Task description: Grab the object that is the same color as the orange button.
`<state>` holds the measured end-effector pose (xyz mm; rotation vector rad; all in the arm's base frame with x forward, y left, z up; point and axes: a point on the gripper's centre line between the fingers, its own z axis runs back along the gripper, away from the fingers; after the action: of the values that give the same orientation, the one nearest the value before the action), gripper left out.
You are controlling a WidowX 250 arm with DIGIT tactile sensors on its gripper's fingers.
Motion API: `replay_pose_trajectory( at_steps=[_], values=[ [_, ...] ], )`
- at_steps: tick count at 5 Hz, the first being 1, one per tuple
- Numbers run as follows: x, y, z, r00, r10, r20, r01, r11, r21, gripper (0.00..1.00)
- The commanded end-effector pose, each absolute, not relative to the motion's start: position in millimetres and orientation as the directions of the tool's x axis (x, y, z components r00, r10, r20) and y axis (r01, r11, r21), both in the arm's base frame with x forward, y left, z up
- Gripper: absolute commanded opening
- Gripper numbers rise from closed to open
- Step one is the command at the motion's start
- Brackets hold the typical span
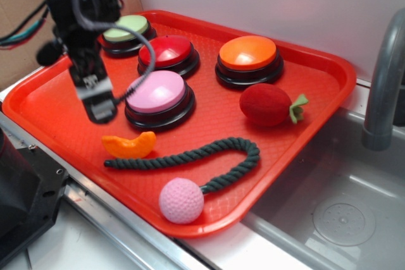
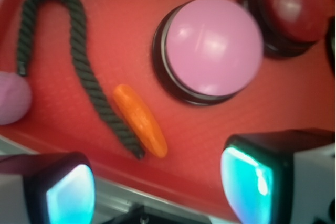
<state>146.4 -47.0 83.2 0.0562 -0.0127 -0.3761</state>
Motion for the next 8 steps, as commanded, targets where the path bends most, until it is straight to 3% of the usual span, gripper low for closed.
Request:
replay_pose_trajectory(
  at_steps=[1, 2, 3, 4, 6, 7, 8],
  values=[
    [147.7, -43.5, 39.9, 0.944, -0.327, -0.041, 0.329, 0.943, 0.052, 1.0],
    [148.8, -40.4, 29.4, 0.951, -0.307, -0.039, 0.308, 0.95, 0.042, 1.0],
    [148.8, -41.6, 24.3, 0.958, -0.284, -0.023, 0.285, 0.958, 0.039, 0.57],
    [149.1, -40.2, 18.9, 0.955, -0.291, -0.055, 0.293, 0.956, 0.022, 0.0],
    [149.4, -40.3, 11.3, 0.955, -0.286, -0.08, 0.287, 0.958, -0.002, 0.0],
    [152.8, -45.5, 28.8, 0.96, -0.275, -0.061, 0.274, 0.962, -0.01, 0.0],
    [158.5, -51.4, 64.4, 0.971, -0.236, -0.031, 0.236, 0.972, 0.009, 0.0]
  ],
)
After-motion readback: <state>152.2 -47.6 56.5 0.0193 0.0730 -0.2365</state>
